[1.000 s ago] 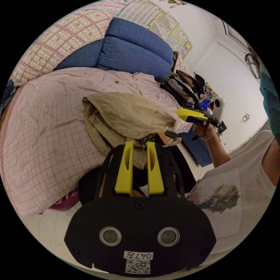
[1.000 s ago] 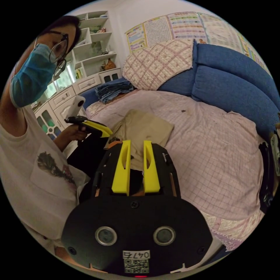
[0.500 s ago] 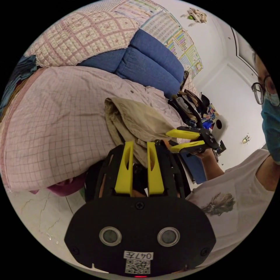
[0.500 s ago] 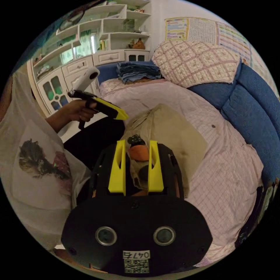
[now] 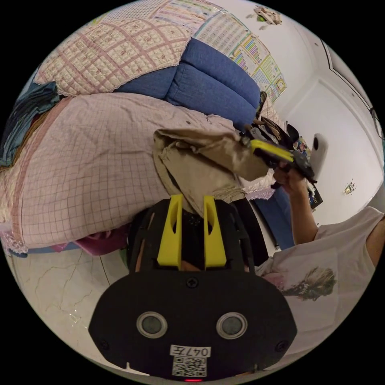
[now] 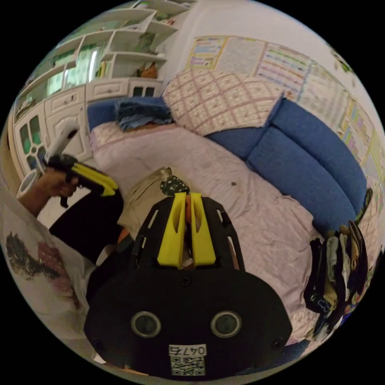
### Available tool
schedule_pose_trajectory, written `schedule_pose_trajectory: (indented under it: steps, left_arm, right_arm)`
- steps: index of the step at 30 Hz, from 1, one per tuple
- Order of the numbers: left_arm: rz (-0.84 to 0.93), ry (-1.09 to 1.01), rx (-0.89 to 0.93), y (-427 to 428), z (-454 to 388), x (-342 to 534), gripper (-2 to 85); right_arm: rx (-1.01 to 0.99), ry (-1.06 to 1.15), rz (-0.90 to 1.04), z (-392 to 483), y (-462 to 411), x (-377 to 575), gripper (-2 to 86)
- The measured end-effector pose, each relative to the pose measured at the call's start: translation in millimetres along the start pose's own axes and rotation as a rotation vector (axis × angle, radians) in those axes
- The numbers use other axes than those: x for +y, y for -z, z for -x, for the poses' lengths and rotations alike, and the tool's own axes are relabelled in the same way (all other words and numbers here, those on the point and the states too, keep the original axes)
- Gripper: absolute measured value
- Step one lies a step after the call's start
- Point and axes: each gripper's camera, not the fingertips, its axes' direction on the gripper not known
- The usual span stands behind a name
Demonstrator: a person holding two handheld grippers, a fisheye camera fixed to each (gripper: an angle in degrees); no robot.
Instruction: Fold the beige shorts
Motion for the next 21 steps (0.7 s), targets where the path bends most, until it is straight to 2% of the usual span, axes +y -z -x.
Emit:
schedule_pose_trajectory:
  steps: [5, 8, 10, 13, 15, 19, 21]
  left_arm:
    - [-0.036, -0.093, -0.139, -7.3, -26.9, -23.4, 11.2]
    - [-0.032, -0.120, -0.146, -17.1, -39.4, -35.4, 13.2]
    - [0.003, -0.159, -0.116, -23.8, -47.5, -40.2, 13.2]
    - [0.065, -0.304, -0.017, -33.4, -74.0, -43.1, 8.4]
    - [0.088, -0.374, -0.010, -36.5, -92.1, -46.5, 1.3]
    - [0.042, -0.392, 0.063, -23.6, -99.9, -54.8, -0.4]
    - [-0.003, -0.389, 0.154, -8.5, -98.4, -59.0, -0.6]
  right_arm:
    - [0.072, -0.092, -0.200, -49.7, 70.7, 6.6, 0.1]
    - [0.097, -0.123, -0.292, -70.3, 106.4, 16.0, 0.1]
    - [0.095, -0.138, -0.331, -82.2, 123.6, 22.4, 0.1]
    - [0.085, -0.160, -0.358, -101.7, 141.7, 32.6, 0.1]
    - [0.082, -0.163, -0.353, -114.7, 148.8, 40.1, 0.1]
    - [0.098, -0.183, -0.356, -133.3, 157.0, 53.0, 0.1]
    - [0.106, -0.196, -0.367, -145.9, 162.0, 61.3, 0.1]
